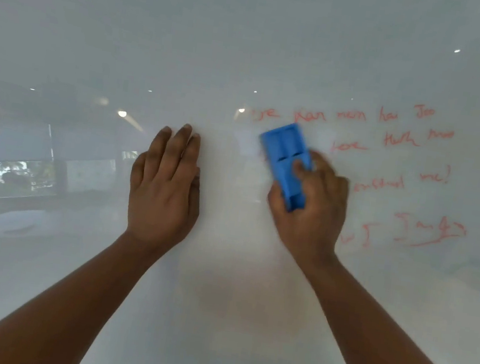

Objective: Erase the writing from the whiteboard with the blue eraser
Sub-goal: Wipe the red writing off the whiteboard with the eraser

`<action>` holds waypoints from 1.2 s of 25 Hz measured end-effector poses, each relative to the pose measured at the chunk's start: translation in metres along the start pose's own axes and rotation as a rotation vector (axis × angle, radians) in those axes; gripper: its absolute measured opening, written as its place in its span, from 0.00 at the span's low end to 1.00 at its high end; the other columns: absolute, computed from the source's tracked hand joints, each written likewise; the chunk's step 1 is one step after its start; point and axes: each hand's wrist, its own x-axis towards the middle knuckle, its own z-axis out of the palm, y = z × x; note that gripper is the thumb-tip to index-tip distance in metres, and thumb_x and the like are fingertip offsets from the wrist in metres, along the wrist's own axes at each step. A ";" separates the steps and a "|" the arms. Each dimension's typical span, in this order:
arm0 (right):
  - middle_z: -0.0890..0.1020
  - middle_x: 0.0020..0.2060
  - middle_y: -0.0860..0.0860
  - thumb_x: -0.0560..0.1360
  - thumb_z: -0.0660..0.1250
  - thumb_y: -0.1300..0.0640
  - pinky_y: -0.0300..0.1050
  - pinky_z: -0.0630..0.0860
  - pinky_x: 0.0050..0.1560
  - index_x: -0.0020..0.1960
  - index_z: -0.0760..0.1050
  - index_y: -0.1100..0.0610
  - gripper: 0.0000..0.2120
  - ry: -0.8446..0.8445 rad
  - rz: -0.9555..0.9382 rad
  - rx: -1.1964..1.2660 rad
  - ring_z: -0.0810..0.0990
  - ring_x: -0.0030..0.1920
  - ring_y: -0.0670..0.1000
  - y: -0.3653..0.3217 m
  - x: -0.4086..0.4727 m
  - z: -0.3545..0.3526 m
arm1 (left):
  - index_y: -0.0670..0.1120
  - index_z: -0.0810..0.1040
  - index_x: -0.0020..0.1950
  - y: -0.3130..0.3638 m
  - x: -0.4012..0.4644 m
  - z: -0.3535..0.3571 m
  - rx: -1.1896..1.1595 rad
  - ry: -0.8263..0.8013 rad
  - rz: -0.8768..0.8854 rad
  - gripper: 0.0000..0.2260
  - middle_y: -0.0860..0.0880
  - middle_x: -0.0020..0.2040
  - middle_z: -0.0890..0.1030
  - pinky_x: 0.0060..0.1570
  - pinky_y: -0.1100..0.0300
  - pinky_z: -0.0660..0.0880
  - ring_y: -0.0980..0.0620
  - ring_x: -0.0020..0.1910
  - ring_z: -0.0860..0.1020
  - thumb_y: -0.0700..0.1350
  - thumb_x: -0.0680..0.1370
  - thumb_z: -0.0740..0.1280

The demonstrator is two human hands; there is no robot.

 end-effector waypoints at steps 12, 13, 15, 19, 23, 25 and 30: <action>0.76 0.69 0.63 0.74 0.73 0.58 0.57 0.75 0.57 0.63 0.80 0.60 0.18 0.109 0.102 -0.001 0.77 0.57 0.64 0.016 0.058 0.012 | 0.42 0.67 0.79 0.013 0.041 0.013 0.004 0.024 -0.066 0.26 0.43 0.80 0.67 0.75 0.49 0.59 0.40 0.81 0.62 0.37 0.79 0.58; 0.76 0.69 0.63 0.75 0.73 0.57 0.56 0.74 0.59 0.63 0.80 0.59 0.18 0.081 0.047 0.017 0.77 0.58 0.64 0.002 0.056 0.023 | 0.42 0.65 0.80 0.012 0.041 0.014 0.009 0.020 -0.066 0.27 0.43 0.81 0.66 0.76 0.49 0.58 0.41 0.81 0.60 0.37 0.79 0.57; 0.77 0.69 0.60 0.76 0.72 0.54 0.53 0.74 0.58 0.64 0.79 0.57 0.17 -0.058 -0.166 0.068 0.78 0.57 0.62 -0.022 0.039 0.035 | 0.42 0.64 0.81 0.011 0.041 0.014 0.017 0.019 -0.070 0.27 0.44 0.82 0.64 0.77 0.49 0.58 0.42 0.82 0.59 0.38 0.80 0.57; 0.79 0.68 0.62 0.72 0.74 0.59 0.57 0.76 0.56 0.61 0.81 0.60 0.18 -0.007 -0.077 0.006 0.81 0.55 0.67 0.024 0.081 0.010 | 0.41 0.65 0.80 0.013 0.040 0.013 0.011 0.002 -0.078 0.28 0.44 0.82 0.64 0.76 0.47 0.61 0.42 0.82 0.60 0.37 0.79 0.58; 0.74 0.73 0.61 0.74 0.73 0.58 0.58 0.77 0.53 0.64 0.78 0.60 0.19 0.076 0.053 -0.020 0.80 0.56 0.66 -0.004 0.087 0.028 | 0.41 0.63 0.81 0.013 0.040 0.014 0.015 -0.004 -0.084 0.29 0.44 0.82 0.64 0.76 0.47 0.61 0.43 0.82 0.59 0.38 0.79 0.58; 0.72 0.76 0.56 0.76 0.70 0.55 0.54 0.77 0.49 0.65 0.77 0.56 0.18 -0.079 -0.235 0.020 0.78 0.58 0.60 -0.040 0.058 0.045 | 0.40 0.63 0.81 0.011 0.040 0.014 0.020 0.004 -0.085 0.28 0.43 0.81 0.64 0.76 0.45 0.62 0.43 0.82 0.60 0.38 0.80 0.57; 0.78 0.70 0.51 0.73 0.70 0.57 0.58 0.79 0.50 0.65 0.77 0.57 0.21 -0.017 -0.079 -0.023 0.76 0.55 0.59 0.036 0.098 0.008 | 0.40 0.64 0.80 0.013 0.039 0.013 0.011 -0.001 -0.099 0.28 0.43 0.81 0.65 0.74 0.42 0.65 0.43 0.82 0.61 0.38 0.79 0.58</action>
